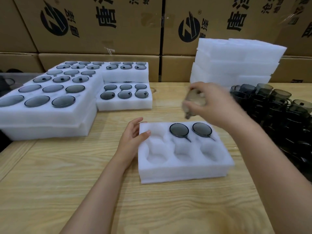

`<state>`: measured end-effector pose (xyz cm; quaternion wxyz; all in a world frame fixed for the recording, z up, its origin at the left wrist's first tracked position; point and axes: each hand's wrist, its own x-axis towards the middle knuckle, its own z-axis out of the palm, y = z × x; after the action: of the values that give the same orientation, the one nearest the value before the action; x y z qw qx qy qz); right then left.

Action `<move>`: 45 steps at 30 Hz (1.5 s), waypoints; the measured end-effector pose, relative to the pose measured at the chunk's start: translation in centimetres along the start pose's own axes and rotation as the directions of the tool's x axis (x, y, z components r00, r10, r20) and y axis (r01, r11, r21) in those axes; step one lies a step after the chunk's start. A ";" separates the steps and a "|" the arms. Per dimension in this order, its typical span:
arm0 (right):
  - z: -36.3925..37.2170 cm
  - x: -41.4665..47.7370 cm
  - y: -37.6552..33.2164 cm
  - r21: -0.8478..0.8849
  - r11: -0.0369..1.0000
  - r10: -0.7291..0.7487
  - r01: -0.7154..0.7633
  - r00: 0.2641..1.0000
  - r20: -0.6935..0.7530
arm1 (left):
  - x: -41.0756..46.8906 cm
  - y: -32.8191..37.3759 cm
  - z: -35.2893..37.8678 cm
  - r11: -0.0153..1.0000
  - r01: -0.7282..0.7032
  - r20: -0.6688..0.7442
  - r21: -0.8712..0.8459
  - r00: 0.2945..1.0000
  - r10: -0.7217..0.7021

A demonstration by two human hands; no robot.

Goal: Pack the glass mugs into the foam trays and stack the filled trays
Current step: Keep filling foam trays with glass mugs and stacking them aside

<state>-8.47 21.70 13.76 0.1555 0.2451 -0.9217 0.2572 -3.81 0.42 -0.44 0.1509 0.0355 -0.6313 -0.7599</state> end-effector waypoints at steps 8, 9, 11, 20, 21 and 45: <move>5.4 2.1 -3.7 0.102 0.982 -0.190 0.161 0.880 0.436 | -0.4 1.1 0.5 0.996 -0.087 0.064 0.013 0.994 0.086; 5.7 2.2 -3.5 0.105 0.983 -0.184 0.153 0.869 0.459 | -0.4 1.1 0.5 0.995 -0.098 0.074 0.021 0.993 0.096; 5.9 2.4 -3.1 0.109 0.984 -0.178 0.143 0.858 0.482 | -0.5 1.2 0.5 0.992 -0.117 0.091 0.039 0.989 0.113; 6.5 2.6 -1.6 0.118 0.977 -0.213 0.177 0.798 0.564 | -0.6 1.0 0.3 0.986 -0.128 0.060 0.102 0.991 0.123; 6.5 2.6 -1.6 0.105 0.977 -0.214 0.188 0.798 0.563 | -0.6 1.1 0.4 0.987 -0.125 0.053 0.097 0.991 0.120; 14.4 1.7 -4.2 -0.224 0.973 0.075 0.053 0.847 0.527 | 0.0 0.0 0.9 1.000 -0.013 -0.121 0.013 0.993 0.015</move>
<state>-9.94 9.99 4.31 -0.0799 0.2817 -0.9534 0.0720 -4.06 1.25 -0.21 0.1940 0.0779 -0.6259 -0.7513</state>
